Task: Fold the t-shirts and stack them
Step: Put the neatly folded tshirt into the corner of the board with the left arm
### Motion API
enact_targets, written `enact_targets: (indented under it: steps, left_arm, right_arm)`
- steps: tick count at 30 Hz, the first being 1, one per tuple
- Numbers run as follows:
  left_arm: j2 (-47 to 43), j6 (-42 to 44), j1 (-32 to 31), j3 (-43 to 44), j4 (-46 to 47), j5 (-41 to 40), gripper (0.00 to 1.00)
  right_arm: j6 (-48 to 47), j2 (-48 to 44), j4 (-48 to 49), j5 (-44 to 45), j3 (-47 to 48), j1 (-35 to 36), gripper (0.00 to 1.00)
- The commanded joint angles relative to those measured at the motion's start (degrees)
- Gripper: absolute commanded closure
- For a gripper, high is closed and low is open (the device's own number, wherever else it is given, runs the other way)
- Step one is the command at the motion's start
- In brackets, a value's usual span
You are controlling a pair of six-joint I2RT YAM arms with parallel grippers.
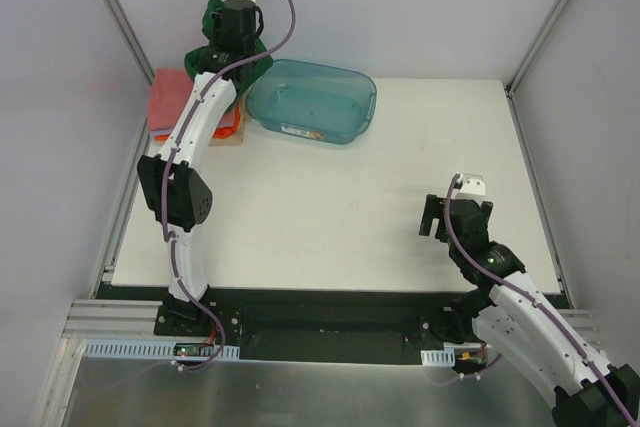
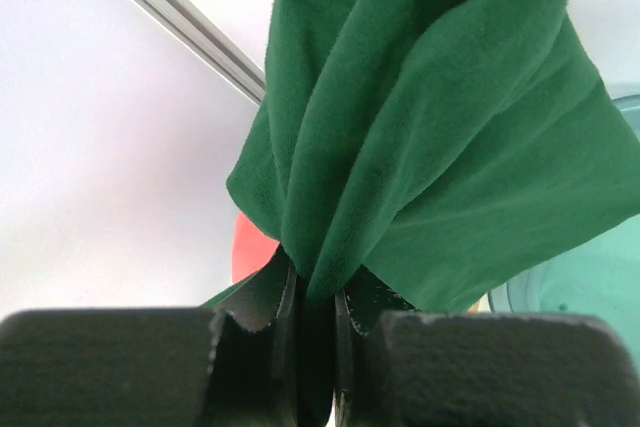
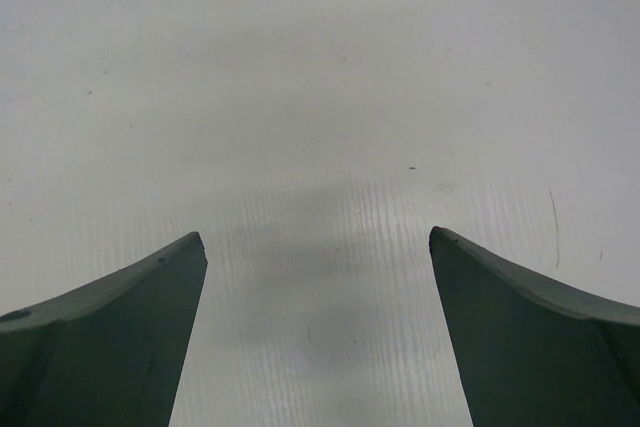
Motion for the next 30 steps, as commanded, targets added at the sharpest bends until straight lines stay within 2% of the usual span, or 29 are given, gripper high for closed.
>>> enact_targets:
  steps: [1,18,30]
  left_arm:
    - [1.0,-3.2,0.4,5.3,2.5,-3.5,1.0]
    - [6.8,-7.5,2.3,8.4,1.6,-1.1,1.0]
    - [10.0,-10.3,8.3,7.4,1.4,-0.1,1.0]
  right_arm:
    - [-0.3,0.1,-0.3,1.8,2.3,-0.3,0.04]
    - [-0.1,1.1,-0.7,1.9,2.8,-0.3,0.04]
    - [-0.2,2.5,-0.8,2.9,3.4,-0.3,0.04]
